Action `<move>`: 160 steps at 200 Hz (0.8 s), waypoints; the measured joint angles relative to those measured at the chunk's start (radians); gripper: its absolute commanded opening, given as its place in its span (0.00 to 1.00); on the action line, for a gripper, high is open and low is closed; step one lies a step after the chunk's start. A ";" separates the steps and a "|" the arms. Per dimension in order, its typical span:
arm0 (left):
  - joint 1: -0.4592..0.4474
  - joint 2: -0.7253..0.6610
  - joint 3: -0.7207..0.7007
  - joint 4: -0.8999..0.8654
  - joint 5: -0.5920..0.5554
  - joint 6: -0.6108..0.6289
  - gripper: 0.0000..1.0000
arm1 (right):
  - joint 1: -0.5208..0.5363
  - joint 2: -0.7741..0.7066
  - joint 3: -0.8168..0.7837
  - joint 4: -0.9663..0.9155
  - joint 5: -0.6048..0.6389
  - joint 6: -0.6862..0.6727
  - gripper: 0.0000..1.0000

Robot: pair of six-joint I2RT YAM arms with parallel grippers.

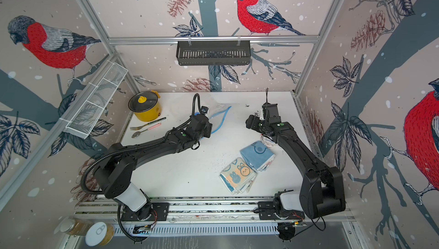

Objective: Place the folded towel into the vacuum bag
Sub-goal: Move the towel to the center of the board.

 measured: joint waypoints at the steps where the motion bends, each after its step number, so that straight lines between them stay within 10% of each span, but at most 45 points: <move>1: 0.000 -0.001 -0.002 0.000 0.004 0.002 0.00 | 0.000 0.000 0.000 -0.004 0.001 0.000 1.00; 160: -0.089 -0.068 -0.090 -0.045 -0.037 0.037 0.00 | -0.247 0.270 0.090 -0.177 0.165 0.180 0.97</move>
